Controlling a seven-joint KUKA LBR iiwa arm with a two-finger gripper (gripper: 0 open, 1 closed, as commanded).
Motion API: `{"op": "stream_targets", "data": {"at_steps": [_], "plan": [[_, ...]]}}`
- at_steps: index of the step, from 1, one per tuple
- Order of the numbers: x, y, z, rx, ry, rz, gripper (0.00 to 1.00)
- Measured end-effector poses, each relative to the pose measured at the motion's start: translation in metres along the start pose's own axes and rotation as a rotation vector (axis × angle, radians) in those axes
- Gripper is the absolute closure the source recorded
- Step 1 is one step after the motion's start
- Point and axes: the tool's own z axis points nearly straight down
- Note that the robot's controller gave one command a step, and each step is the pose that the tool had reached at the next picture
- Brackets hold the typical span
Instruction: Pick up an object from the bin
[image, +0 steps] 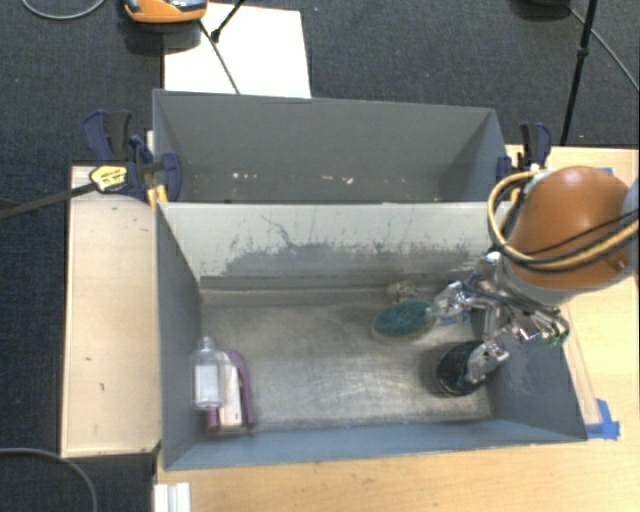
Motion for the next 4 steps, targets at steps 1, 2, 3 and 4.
{"op": "stream_targets", "data": {"at_steps": [1, 2, 3, 4], "plan": [[-0.006, -0.014, 0.038, -0.004, -0.012, 0.112, 0.00], [0.001, -0.016, 0.046, -0.006, 0.003, 0.122, 1.00], [0.000, -0.015, 0.045, -0.006, 0.002, 0.122, 0.00], [-0.031, -0.018, 0.005, -0.010, 0.025, 0.146, 0.00]]}}
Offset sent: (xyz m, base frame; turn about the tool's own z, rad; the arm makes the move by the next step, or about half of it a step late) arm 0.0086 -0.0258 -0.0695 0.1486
